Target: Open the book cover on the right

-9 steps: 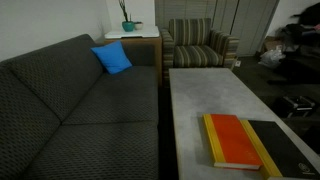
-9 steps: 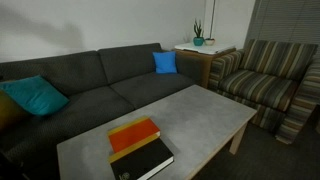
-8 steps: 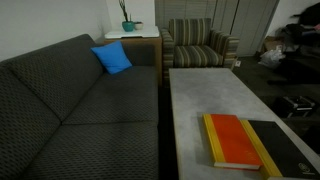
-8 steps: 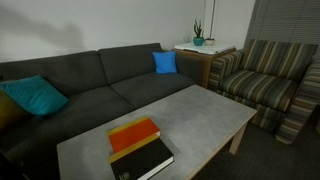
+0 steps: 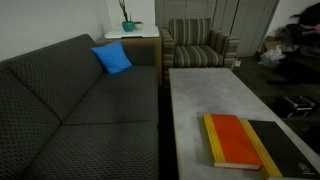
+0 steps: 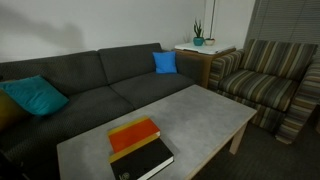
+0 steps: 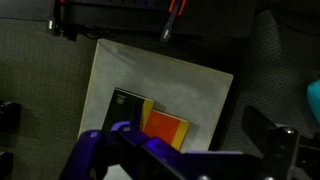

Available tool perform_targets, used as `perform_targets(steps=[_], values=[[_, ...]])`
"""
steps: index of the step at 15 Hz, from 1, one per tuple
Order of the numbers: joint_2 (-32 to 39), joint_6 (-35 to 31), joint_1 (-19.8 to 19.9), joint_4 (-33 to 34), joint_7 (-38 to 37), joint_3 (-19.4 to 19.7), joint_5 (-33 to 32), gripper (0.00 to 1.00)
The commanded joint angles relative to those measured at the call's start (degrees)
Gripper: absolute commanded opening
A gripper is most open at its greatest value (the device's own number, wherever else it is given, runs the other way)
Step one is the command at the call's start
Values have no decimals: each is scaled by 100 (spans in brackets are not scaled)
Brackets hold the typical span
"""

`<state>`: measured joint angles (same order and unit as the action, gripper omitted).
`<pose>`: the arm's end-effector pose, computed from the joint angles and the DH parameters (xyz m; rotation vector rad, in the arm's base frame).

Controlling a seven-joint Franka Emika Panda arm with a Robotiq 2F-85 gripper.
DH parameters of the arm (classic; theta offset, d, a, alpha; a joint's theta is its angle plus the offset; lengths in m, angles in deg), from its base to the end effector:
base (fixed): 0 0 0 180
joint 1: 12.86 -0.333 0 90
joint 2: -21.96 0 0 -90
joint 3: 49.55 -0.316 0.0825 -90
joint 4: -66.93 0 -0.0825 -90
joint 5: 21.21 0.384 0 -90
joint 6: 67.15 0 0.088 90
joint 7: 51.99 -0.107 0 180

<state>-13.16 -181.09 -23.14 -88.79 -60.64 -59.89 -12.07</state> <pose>0.3111 0.1230 0.3947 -3.1229 -0.1509 0.1960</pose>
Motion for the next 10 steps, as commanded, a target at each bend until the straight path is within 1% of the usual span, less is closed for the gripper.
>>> perform_targets(steps=[1, 3, 7, 10], values=[[-1, 9, -1, 6, 0, 4, -3, 100], [-1, 9, -1, 6, 0, 4, -3, 100], [388, -200, 84, 47, 145, -1, -279, 100], [970, -517, 159, 115, 333, 105, -467, 100]])
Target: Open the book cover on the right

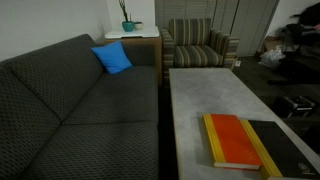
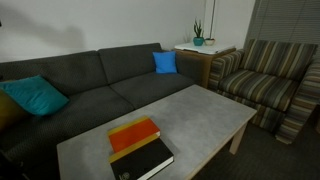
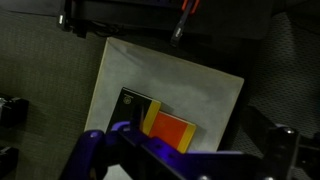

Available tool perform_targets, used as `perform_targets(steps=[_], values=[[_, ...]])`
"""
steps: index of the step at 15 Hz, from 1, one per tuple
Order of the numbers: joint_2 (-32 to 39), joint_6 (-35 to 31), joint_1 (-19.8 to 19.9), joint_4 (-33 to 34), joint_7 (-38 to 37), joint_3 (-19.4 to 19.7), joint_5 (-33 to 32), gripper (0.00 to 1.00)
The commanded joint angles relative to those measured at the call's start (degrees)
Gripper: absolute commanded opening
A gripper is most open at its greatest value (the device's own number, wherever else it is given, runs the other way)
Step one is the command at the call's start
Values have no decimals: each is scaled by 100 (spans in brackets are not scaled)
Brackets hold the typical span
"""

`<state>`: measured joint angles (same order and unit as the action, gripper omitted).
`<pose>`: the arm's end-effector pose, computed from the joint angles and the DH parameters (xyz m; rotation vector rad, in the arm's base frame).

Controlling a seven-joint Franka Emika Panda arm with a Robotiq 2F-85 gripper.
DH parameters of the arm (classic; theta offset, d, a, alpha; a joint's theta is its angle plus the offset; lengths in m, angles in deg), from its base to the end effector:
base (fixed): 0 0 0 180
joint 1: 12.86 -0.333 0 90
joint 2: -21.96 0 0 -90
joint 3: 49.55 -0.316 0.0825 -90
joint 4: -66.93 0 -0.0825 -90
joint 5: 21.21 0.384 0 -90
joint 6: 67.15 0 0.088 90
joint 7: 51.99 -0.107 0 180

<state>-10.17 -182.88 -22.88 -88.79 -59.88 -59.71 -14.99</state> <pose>0.3191 0.1190 0.3798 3.0960 0.1967 -0.2139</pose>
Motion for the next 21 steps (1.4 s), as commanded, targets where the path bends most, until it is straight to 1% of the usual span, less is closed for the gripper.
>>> perform_targets(steps=[1, 4, 5, 6, 7, 9, 10, 12, 16, 19, 21], values=[[930, -435, 169, 159, 295, 123, -239, 100], [1907, -649, 333, 366, 278, 240, -464, 100], [2249, -632, 383, 465, 288, 301, -497, 100], [2574, -495, 372, 614, 496, 419, -360, 100], [1765, -563, 276, 208, 211, 278, -410, 100], [2333, -562, 329, 412, 348, 391, -408, 100], [2500, -561, 341, 501, 370, 414, -408, 100], [2604, -555, 340, 584, 372, 417, -408, 100], [2594, -553, 340, 597, 372, 417, -408, 100], [2827, -961, 387, 602, 380, 441, -621, 100], [3099, -1288, 454, 644, 212, 478, -875, 100]])
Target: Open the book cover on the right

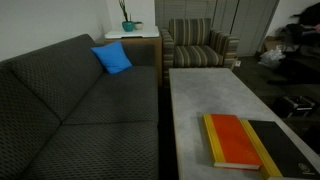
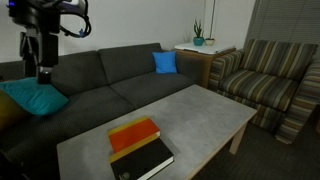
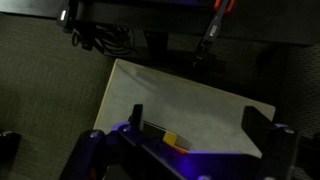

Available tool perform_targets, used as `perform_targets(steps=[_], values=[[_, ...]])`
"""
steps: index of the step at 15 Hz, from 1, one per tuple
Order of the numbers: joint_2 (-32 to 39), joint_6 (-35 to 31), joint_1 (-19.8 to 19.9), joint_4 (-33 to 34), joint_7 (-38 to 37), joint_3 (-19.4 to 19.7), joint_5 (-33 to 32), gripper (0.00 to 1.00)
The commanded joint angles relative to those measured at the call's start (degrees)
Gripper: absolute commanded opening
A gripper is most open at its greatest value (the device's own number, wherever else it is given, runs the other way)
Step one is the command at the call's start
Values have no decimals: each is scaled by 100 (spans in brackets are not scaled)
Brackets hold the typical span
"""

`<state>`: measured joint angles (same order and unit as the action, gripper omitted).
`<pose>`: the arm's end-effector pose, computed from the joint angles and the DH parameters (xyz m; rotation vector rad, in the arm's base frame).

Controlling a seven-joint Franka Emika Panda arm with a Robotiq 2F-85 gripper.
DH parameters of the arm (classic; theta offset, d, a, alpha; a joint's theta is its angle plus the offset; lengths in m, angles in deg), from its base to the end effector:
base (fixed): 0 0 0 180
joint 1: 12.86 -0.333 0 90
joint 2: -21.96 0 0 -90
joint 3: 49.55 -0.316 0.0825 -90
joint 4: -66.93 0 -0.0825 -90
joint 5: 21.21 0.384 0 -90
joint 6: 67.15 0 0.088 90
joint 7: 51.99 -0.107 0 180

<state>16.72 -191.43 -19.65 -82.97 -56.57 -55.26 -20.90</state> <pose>0.3788 0.0833 0.2586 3.0299 0.2008 -0.5393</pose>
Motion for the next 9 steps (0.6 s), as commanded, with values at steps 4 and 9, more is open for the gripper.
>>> perform_targets(steps=[4, 9], values=[[1086, -1100, 285, 173, -783, 210, -1017, 100], [1987, -1544, 457, 514, -818, 606, -850, 100]])
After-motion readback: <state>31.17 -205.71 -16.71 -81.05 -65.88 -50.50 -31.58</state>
